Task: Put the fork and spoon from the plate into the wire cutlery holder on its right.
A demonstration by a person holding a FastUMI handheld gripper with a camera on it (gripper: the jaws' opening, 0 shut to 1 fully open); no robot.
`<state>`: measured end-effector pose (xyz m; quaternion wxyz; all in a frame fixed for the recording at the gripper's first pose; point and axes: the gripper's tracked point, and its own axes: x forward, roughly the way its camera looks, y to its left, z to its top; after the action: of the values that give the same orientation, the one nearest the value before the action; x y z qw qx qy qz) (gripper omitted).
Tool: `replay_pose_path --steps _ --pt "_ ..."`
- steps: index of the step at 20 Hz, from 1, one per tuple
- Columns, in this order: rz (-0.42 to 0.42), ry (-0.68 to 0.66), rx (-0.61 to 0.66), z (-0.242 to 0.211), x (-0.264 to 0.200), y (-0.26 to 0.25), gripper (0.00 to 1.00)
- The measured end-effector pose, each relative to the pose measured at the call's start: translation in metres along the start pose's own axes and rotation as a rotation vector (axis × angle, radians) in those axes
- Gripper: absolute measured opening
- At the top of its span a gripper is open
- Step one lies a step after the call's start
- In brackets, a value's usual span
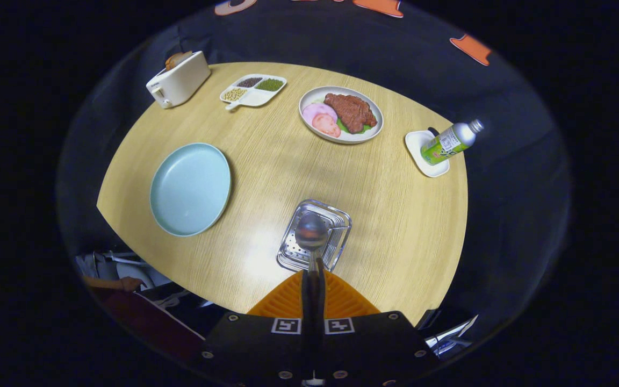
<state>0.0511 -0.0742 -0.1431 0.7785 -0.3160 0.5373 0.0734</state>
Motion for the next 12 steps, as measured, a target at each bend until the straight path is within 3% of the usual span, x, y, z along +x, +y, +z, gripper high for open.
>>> replay_pose_path --steps 12 --pt "0.022 0.038 0.000 0.002 0.039 0.012 0.08"
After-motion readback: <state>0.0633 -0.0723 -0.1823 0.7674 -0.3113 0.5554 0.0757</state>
